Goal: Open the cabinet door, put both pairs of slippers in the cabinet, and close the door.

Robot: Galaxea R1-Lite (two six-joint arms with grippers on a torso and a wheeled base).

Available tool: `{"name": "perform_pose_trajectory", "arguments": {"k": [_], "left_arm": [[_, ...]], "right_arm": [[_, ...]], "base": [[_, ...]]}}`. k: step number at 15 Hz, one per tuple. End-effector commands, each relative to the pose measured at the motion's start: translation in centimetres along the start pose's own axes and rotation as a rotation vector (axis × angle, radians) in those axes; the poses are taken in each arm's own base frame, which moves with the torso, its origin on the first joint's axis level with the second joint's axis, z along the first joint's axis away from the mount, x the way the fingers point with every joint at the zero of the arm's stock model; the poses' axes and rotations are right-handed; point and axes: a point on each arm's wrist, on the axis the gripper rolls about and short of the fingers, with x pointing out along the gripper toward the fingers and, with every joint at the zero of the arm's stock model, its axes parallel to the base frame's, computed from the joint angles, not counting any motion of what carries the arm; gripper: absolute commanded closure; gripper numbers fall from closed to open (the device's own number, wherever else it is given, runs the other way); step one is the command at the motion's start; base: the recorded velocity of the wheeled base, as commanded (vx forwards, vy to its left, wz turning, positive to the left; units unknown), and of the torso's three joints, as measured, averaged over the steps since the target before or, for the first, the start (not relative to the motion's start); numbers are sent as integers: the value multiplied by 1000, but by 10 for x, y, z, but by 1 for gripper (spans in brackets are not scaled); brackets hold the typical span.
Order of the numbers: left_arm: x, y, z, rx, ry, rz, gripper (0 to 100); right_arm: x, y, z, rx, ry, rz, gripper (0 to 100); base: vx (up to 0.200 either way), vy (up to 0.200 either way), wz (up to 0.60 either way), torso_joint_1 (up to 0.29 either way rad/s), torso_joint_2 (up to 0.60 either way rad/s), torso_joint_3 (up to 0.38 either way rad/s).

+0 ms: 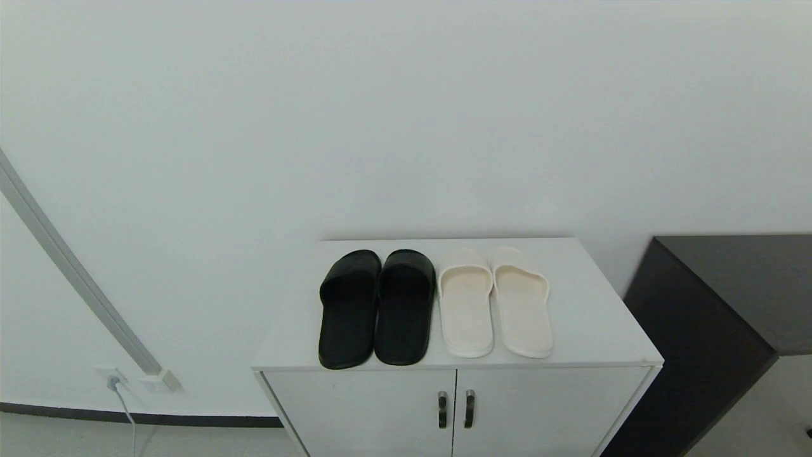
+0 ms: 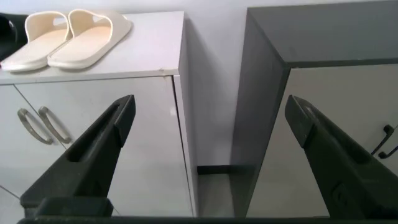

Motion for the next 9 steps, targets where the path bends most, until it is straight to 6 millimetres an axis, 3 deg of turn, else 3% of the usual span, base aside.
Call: {"name": "perform_pose_trajectory", "arguments": {"k": [1, 6, 8, 9], "left_arm": [[0, 0, 0, -1, 1, 0, 100], [0, 0, 0, -1, 1, 0, 100], [0, 0, 0, -1, 1, 0, 100], [0, 0, 0, -1, 1, 0, 100]], "right_arm": [[0, 0, 0, -12, 3, 6, 0], [5, 0, 2, 8, 57, 28, 0], [-1, 1, 79, 122, -55, 117, 0], [4, 2, 88, 120, 11, 161, 0]], "base": [[0, 0, 0, 0, 0, 0], [0, 0, 0, 0, 0, 0], [0, 0, 0, 0, 0, 0], [0, 0, 0, 0, 0, 0]]}}
